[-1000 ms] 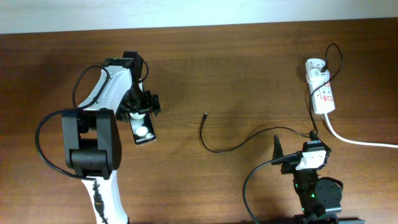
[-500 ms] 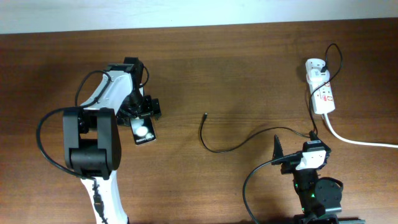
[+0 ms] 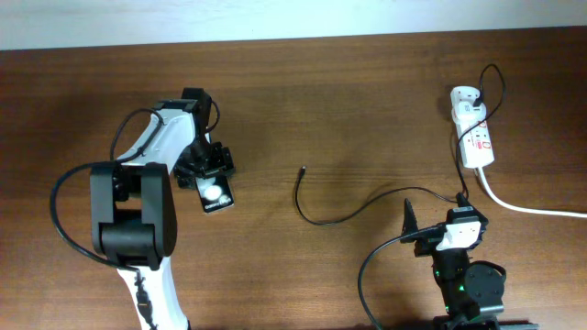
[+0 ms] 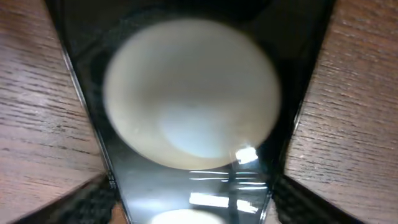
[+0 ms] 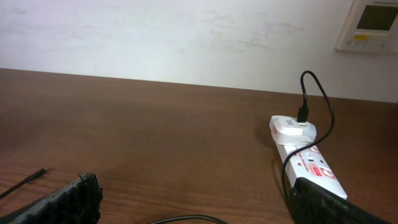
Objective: Plug charger to phone and switch on socket
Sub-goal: 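Close the left gripper on the phone and lift it off the table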
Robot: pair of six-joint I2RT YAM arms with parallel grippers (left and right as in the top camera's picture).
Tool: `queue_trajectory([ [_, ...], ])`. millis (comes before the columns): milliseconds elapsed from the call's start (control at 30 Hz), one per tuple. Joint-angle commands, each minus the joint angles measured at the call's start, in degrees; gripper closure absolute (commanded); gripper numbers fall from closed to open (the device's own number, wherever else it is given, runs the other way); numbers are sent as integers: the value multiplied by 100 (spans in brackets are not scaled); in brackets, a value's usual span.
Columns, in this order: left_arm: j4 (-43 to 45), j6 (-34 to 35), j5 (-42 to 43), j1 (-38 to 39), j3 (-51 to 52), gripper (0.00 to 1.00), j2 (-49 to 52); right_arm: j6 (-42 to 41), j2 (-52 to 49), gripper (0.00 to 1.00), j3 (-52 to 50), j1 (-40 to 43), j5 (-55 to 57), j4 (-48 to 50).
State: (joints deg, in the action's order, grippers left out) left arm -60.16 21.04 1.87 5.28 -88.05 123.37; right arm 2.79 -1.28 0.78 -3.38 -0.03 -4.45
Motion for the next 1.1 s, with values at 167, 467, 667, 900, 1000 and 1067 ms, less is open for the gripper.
queue_trajectory([
  [167,190,79,-212,-17,284,26,295,-22,39,1,-46,-42,-35,-9],
  [467,212,79,-214,-17,275,36,293,-22,39,1,-46,-42,-35,-9],
  [667,39,81,-57,-17,-57,35,293,-22,39,1,-46,-42,-33,-9],
  [900,-382,81,-59,-17,-656,37,293,-22,39,1,-46,-42,-33,-9],
  [1000,-739,76,-61,-17,-1043,38,293,-22,39,1,-46,-42,-33,-9],
  [1067,-905,26,-63,-17,-1261,38,293,-22,39,1,-46,-42,-33,-9],
])
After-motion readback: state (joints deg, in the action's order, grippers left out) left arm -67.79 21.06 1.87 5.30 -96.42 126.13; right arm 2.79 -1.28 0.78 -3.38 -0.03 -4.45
